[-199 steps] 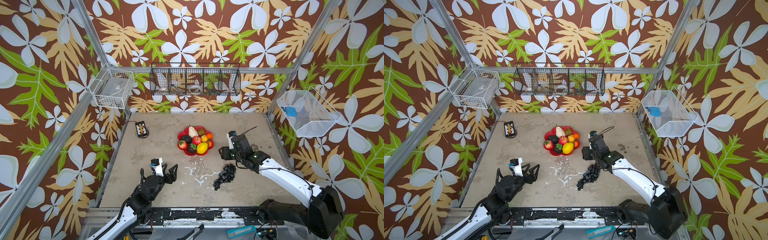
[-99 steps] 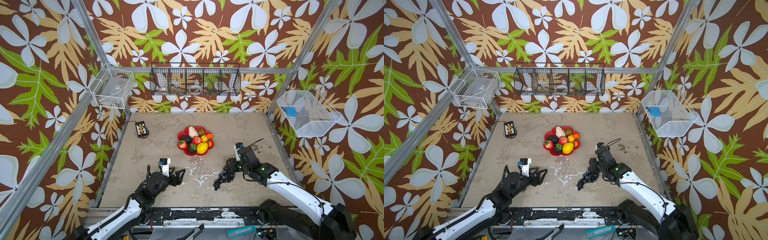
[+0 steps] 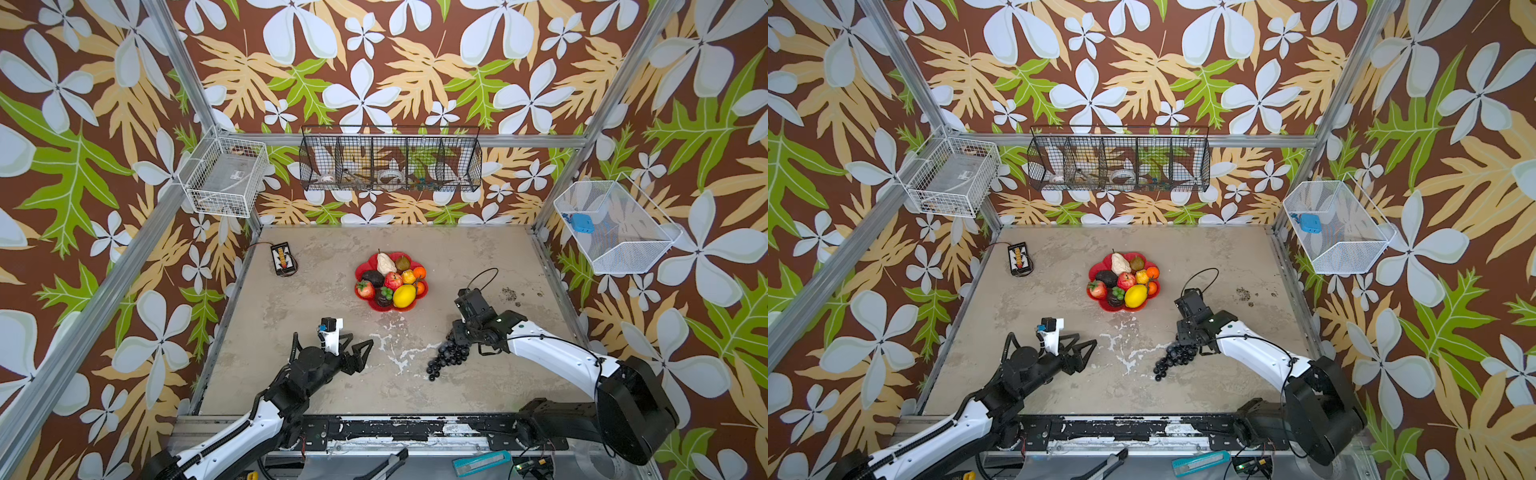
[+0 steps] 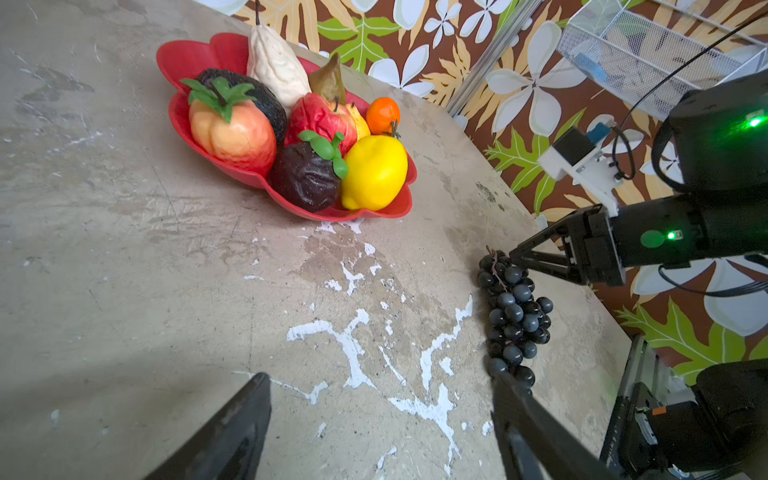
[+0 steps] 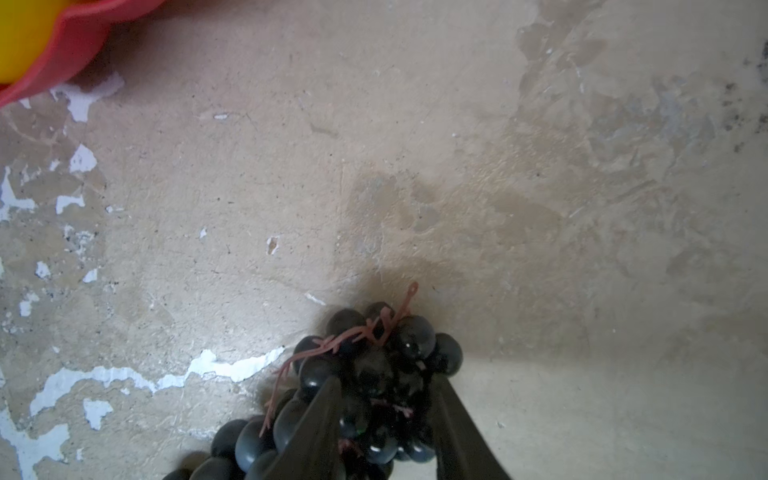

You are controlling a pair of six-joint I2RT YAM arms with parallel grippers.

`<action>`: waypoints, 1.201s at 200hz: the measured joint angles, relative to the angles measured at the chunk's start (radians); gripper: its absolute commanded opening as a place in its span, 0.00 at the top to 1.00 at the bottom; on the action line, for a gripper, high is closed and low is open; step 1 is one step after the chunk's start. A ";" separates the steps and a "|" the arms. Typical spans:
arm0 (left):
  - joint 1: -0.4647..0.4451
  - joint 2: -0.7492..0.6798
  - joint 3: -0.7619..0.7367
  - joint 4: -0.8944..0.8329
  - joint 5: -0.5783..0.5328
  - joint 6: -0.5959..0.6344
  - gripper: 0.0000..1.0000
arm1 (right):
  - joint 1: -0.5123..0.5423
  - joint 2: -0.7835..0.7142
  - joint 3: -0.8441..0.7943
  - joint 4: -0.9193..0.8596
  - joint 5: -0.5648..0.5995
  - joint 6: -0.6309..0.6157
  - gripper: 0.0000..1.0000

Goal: Place and organize the fake fruits in the fruit bowl
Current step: 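Move the right gripper to the dark grapes and grasp their stem, then lift the grapes and carry them over the red plate with the right gripper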

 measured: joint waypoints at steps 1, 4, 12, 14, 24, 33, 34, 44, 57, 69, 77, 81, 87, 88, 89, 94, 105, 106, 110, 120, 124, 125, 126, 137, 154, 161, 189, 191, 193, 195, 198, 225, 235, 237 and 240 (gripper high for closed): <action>0.000 -0.003 0.000 0.000 -0.003 0.000 0.16 | 0.001 0.001 0.000 0.000 0.001 0.000 0.62; 0.000 -0.007 0.000 -0.002 -0.007 0.000 0.16 | 0.005 0.006 0.002 0.000 0.003 0.000 0.61; 0.000 -0.023 0.000 -0.005 -0.017 0.000 0.16 | 0.011 0.018 0.005 0.000 0.007 -0.001 0.60; 0.000 -0.027 0.000 -0.005 -0.020 0.001 0.16 | 0.011 0.022 0.006 0.000 0.008 -0.001 0.60; 0.000 -0.045 0.000 -0.008 -0.035 0.003 0.16 | 0.012 0.038 0.010 0.000 0.014 -0.003 0.58; 0.000 -0.059 -0.001 -0.011 -0.043 0.003 0.16 | 0.014 0.052 0.014 0.000 0.023 -0.005 0.57; 0.000 -0.060 -0.001 -0.011 -0.043 0.003 0.16 | 0.014 0.053 0.014 0.000 0.024 -0.005 0.57; 0.000 -0.077 -0.002 -0.018 -0.057 0.003 0.16 | 0.018 0.069 0.021 -0.001 0.032 -0.009 0.57; 0.000 -0.086 -0.002 -0.026 -0.066 0.003 0.16 | 0.020 0.091 0.031 -0.001 0.045 -0.012 0.57; 0.000 -0.090 -0.002 -0.035 -0.071 0.003 0.16 | 0.024 0.109 0.039 -0.001 0.059 -0.016 0.57; 0.000 -0.092 -0.002 -0.039 -0.077 0.003 0.16 | 0.026 0.121 0.044 0.000 0.063 -0.024 0.56; 0.000 -0.092 -0.002 -0.039 -0.078 0.003 0.15 | 0.027 0.126 0.046 0.000 0.065 -0.024 0.56; 0.000 -0.092 -0.002 -0.040 -0.080 0.003 0.15 | 0.030 0.134 0.050 0.000 0.068 -0.024 0.57; 0.000 -0.092 -0.002 -0.040 -0.081 0.003 0.15 | 0.031 0.135 0.050 0.000 0.069 -0.025 0.56; 0.000 -0.092 -0.002 -0.040 -0.081 0.003 0.15 | 0.031 0.137 0.051 0.000 0.069 -0.026 0.56; 0.000 -0.092 -0.002 -0.043 -0.082 0.003 0.15 | 0.034 0.143 0.055 0.001 0.072 -0.027 0.56; 0.000 -0.092 -0.002 -0.048 -0.085 0.003 0.15 | 0.037 0.161 0.064 0.002 0.084 -0.028 0.56; 0.000 -0.093 -0.002 -0.048 -0.085 0.003 0.15 | 0.037 0.162 0.064 0.002 0.084 -0.029 0.56; 0.000 -0.093 -0.002 -0.050 -0.085 0.003 0.15 | 0.038 0.167 0.068 0.001 0.087 -0.031 0.56; 0.000 -0.093 -0.002 -0.055 -0.088 0.003 0.15 | 0.038 0.184 0.079 0.002 0.098 -0.031 0.56; 0.000 -0.094 -0.002 -0.057 -0.088 0.003 0.15 | 0.038 0.190 0.084 0.002 0.103 -0.032 0.56; 0.000 -0.094 -0.002 -0.058 -0.089 0.003 0.15 | 0.038 0.192 0.085 0.002 0.103 -0.032 0.56; 0.000 -0.094 -0.002 -0.058 -0.089 0.003 0.15 | 0.038 0.194 0.086 0.002 0.105 -0.032 0.56; 0.000 -0.098 -0.002 -0.060 -0.089 0.003 0.15 | 0.038 0.212 0.098 0.001 0.114 -0.036 0.56; 0.000 -0.103 -0.002 -0.060 -0.093 0.003 0.15 | 0.038 0.243 0.116 0.001 0.134 -0.043 0.57; 0.000 -0.104 -0.002 -0.060 -0.093 0.003 0.15 | 0.038 0.257 0.125 0.000 0.143 -0.050 0.57; 0.000 -0.105 -0.002 -0.061 -0.096 0.003 0.15 | 0.038 0.293 0.151 -0.005 0.177 -0.053 0.57; 0.000 -0.105 -0.002 -0.061 -0.096 0.003 0.15 | 0.038 0.294 0.152 -0.005 0.180 -0.053 0.57; 0.000 -0.105 -0.002 -0.061 -0.096 0.003 0.15 | 0.038 0.295 0.154 -0.005 0.183 -0.053 0.57; 0.000 -0.105 -0.002 -0.061 -0.096 0.003 0.15 | 0.038 0.296 0.154 -0.005 0.184 -0.053 0.58; 0.000 -0.105 -0.002 -0.061 -0.096 0.003 0.15 | 0.038 0.298 0.156 -0.005 0.188 -0.053 0.59; 0.000 -0.102 -0.002 -0.061 -0.096 0.003 0.15 | 0.038 0.308 0.168 -0.005 0.193 -0.057 0.72; 0.000 -0.101 -0.002 -0.061 -0.096 0.003 0.15 | 0.038 0.309 0.169 -0.003 0.193 -0.059 0.77; 0.000 -0.101 -0.002 -0.061 -0.096 0.003 0.15 | 0.038 0.309 0.169 -0.003 0.193 -0.060 0.78; 0.000 -0.101 -0.002 -0.061 -0.096 0.003 0.15 | 0.038 0.309 0.169 -0.003 0.193 -0.059 0.78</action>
